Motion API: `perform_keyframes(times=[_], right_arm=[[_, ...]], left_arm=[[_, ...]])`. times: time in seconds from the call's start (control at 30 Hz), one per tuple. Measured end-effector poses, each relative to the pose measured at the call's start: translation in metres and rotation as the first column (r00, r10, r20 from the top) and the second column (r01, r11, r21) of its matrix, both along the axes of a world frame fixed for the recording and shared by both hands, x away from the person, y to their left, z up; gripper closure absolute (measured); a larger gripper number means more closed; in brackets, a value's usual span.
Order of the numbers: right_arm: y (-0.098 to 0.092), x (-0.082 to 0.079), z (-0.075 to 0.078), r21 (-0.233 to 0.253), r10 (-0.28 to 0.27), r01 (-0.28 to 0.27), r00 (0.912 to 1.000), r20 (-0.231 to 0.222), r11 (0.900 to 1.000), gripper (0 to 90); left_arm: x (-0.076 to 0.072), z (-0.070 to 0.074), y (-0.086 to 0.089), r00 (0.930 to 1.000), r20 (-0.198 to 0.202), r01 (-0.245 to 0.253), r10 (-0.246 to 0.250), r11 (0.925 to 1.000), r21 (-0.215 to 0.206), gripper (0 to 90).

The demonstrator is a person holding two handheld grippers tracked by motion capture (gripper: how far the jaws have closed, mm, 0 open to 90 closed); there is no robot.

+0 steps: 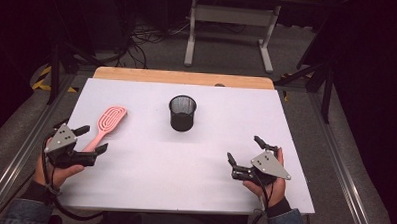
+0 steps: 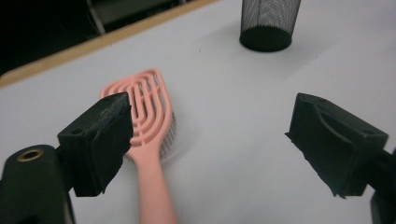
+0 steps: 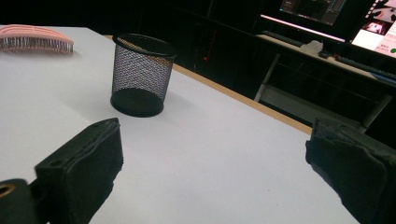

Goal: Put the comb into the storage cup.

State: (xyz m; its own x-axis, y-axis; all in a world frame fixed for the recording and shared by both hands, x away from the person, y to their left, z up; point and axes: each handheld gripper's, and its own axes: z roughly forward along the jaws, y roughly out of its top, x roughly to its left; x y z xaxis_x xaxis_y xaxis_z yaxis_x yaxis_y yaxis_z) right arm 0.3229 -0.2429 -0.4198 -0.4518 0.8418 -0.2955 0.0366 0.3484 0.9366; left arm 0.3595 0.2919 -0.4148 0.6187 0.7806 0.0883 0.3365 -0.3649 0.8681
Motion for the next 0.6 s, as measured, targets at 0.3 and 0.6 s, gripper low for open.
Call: perform_keyframes(times=[0.3, 0.6], right_arm=[[0.000, 0.003, -0.003, -0.004, 0.004, -0.004, 0.9997, -0.024, 1.000, 4.2], [0.000, 0.004, -0.005, -0.011, 0.009, -0.010, 0.9991, -0.042, 1.000, 4.4]], left_arm=[[0.031, 0.007, 0.015, 0.9878, -0.139, -0.058, 0.070, 0.9941, 0.092, 11.7], [0.057, 0.004, 0.009, 0.9598, -0.268, -0.041, 0.085, 0.9856, 0.164, 11.5]])
